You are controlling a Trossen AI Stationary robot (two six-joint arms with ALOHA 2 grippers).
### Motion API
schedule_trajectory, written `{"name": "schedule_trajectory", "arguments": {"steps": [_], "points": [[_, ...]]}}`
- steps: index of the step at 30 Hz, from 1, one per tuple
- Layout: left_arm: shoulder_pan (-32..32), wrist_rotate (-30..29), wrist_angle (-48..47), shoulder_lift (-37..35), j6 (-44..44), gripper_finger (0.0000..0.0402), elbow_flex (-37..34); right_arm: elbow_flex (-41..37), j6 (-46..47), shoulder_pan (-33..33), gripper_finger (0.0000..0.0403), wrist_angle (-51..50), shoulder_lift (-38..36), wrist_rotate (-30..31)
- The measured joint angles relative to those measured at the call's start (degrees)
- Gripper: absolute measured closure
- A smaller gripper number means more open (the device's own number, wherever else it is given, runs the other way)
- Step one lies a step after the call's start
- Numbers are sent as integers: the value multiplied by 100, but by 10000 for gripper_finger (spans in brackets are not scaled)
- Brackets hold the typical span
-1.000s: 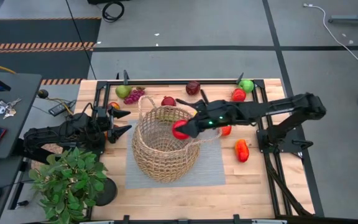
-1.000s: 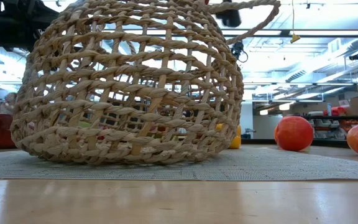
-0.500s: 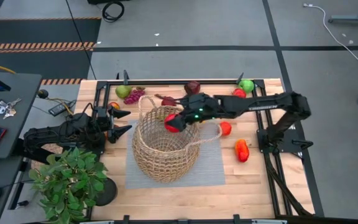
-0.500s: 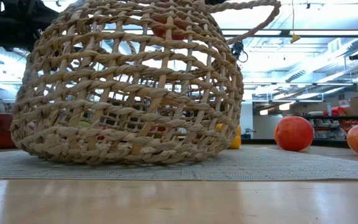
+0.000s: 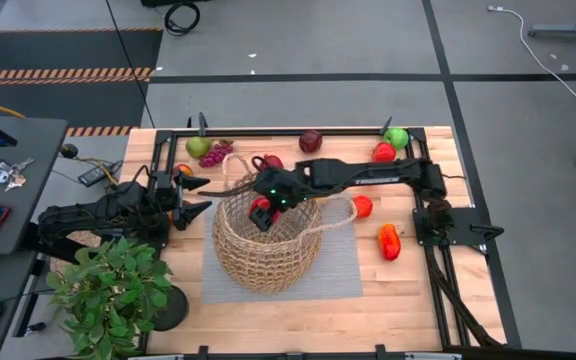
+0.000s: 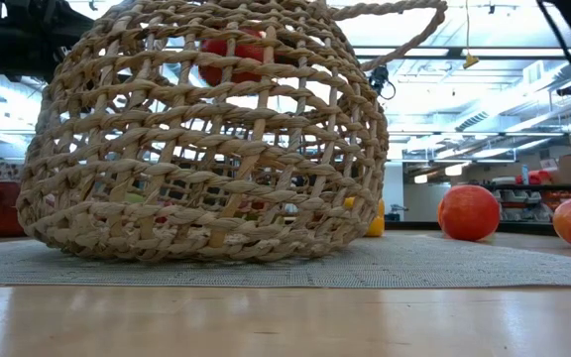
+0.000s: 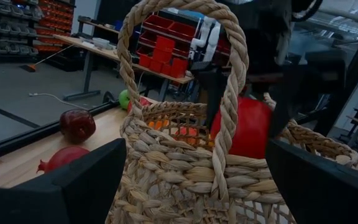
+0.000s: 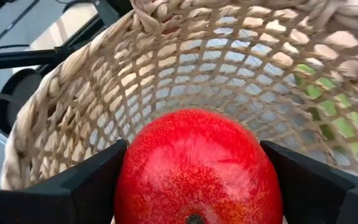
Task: Build produce basket
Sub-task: Put the red apple into the brown woven basket
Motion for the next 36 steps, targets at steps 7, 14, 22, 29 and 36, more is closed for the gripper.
{"name": "schedule_trajectory", "arguments": {"steps": [7, 14, 22, 29, 36], "points": [[1, 0, 0, 0, -1, 12, 0, 157, -254, 37, 45, -155, 453, -90], [1, 1, -2, 0, -2, 12, 0, 157, -261, 22, 40, -70, 831, -164], [-1, 2, 0, 0, -2, 12, 0, 157, -278, 26, 38, -59, 1203, -351], [0, 0, 0, 1, -1, 12, 0, 150, -274, 30, 38, -66, 1356, -670], [-1, -3, -1, 0, 0, 12, 0, 151, -508, 32, 38, -453, 1380, -1250]]}}
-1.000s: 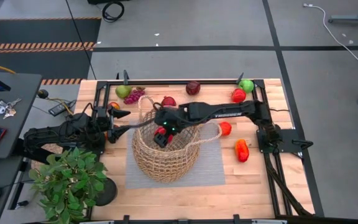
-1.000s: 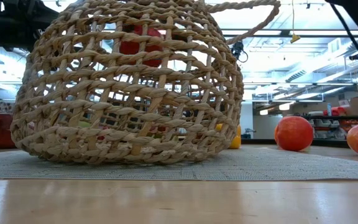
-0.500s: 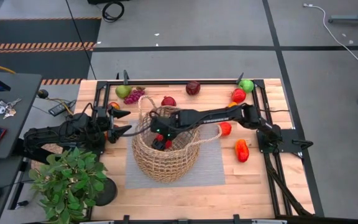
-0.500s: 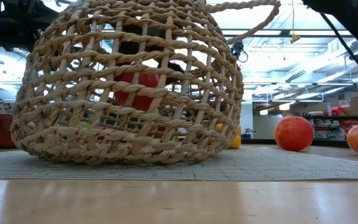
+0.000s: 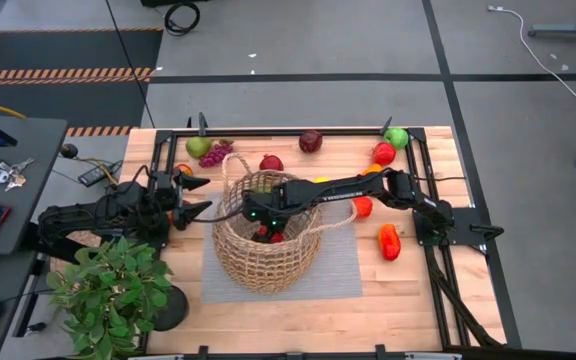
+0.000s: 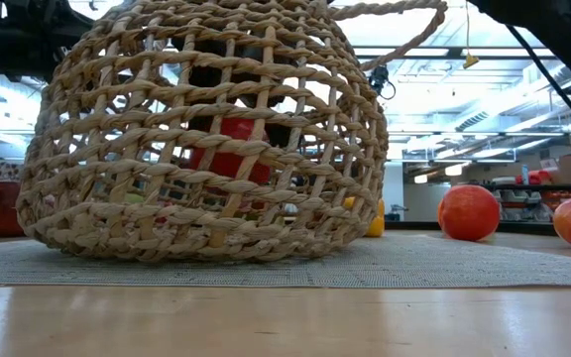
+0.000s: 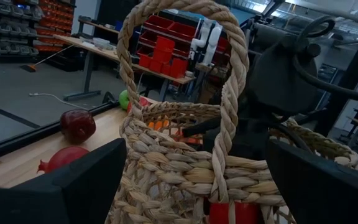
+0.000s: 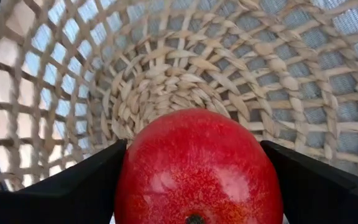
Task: Build produce basket
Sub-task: Put the red apple into the brown woven basket, then put the orange into the brown woven basket
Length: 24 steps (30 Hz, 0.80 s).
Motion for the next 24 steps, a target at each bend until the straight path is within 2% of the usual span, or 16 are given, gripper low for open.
{"name": "schedule_trajectory", "arguments": {"steps": [5, 11, 16, 19, 24], "points": [[2, 6, -1, 2, -2, 12, 0, 0, 35, -1, 35, -7, 2, 97], [1, 3, 0, 2, 0, 12, 0, 0, -206, -6, 6, -118, 2, 108], [0, 5, 1, 2, 0, 12, 0, 14, -357, -6, 6, -148, 2, 143], [1, 5, 1, 2, -1, 12, 0, 311, -350, -41, 4, -550, 4, 63], [2, 5, 1, 2, 0, 12, 0, 856, -617, -44, 8, -876, -319, 693]]}}
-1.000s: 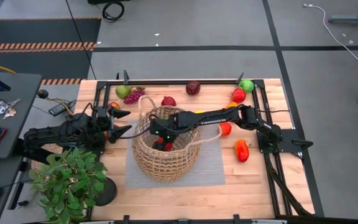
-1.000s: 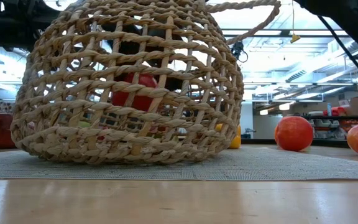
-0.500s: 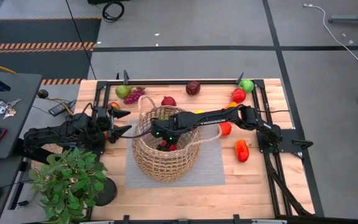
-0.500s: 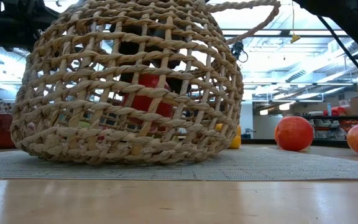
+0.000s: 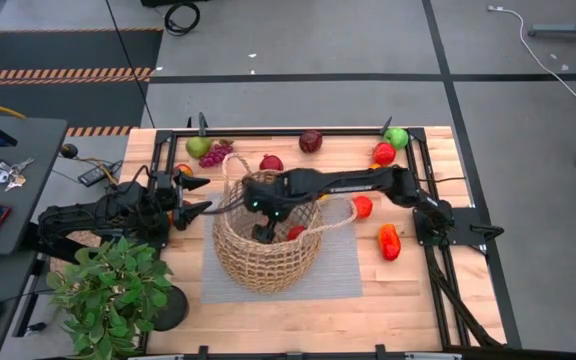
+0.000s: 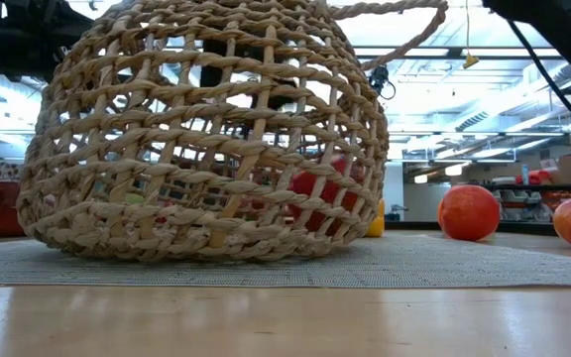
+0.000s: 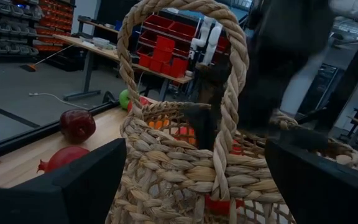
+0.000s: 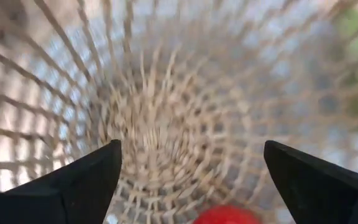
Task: Build produce basket
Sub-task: Put the orange into the brown woven basket
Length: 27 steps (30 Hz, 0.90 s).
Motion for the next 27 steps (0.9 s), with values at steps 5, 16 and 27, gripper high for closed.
{"name": "schedule_trajectory", "arguments": {"steps": [5, 16, 27], "points": [[0, -1, -2, 0, -2, 12, 0, 200, -164, 4, 9, -164, -582, 683], [-2, 0, -2, 0, -2, 12, 0, 202, 138, 202, 9, -1826, -1986, 2827], [-2, -4, 0, 0, 0, 12, 0, -134, 722, 263, 10, -2805, -2669, 3778]]}}
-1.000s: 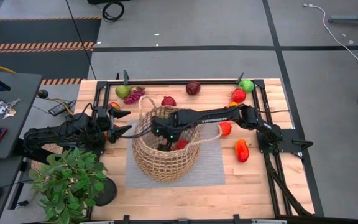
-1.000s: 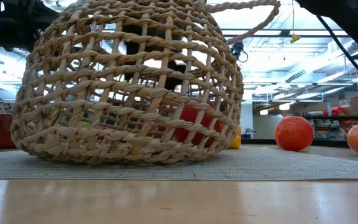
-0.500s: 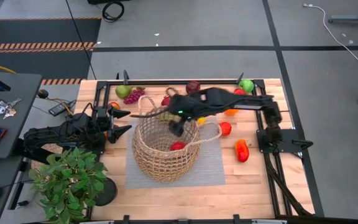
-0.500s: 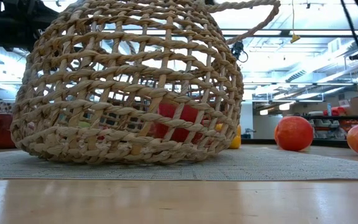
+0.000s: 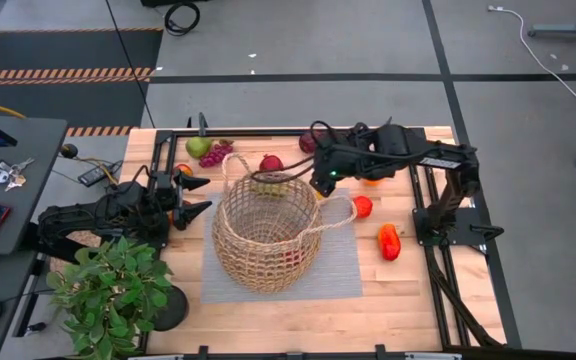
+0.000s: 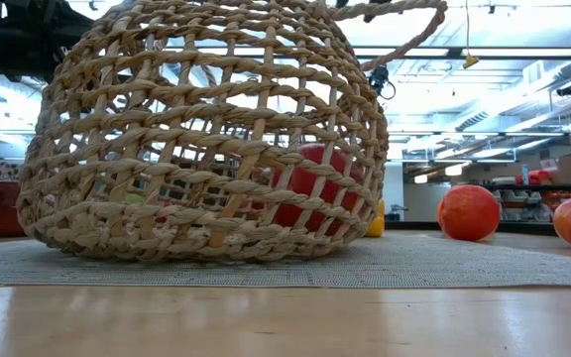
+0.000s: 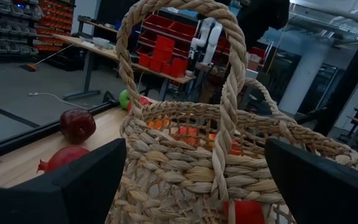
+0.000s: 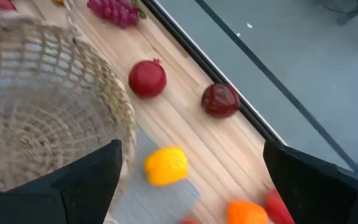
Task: Build produce basket
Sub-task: Put the orange into the brown woven basket
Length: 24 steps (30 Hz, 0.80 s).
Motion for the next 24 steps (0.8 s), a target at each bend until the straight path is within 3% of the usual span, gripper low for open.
{"name": "schedule_trajectory", "arguments": {"steps": [8, 16, 24], "points": [[0, 2, 0, 0, 0, 12, 0, -1729, 279, -79, 10, 262, -876, 117], [1, 4, -1, 0, 0, 12, 0, -3985, 262, -290, 10, 1598, -2393, 149], [1, 4, 0, -1, -1, 12, 0, -5979, -114, -937, 10, 3169, -3866, 219]]}}
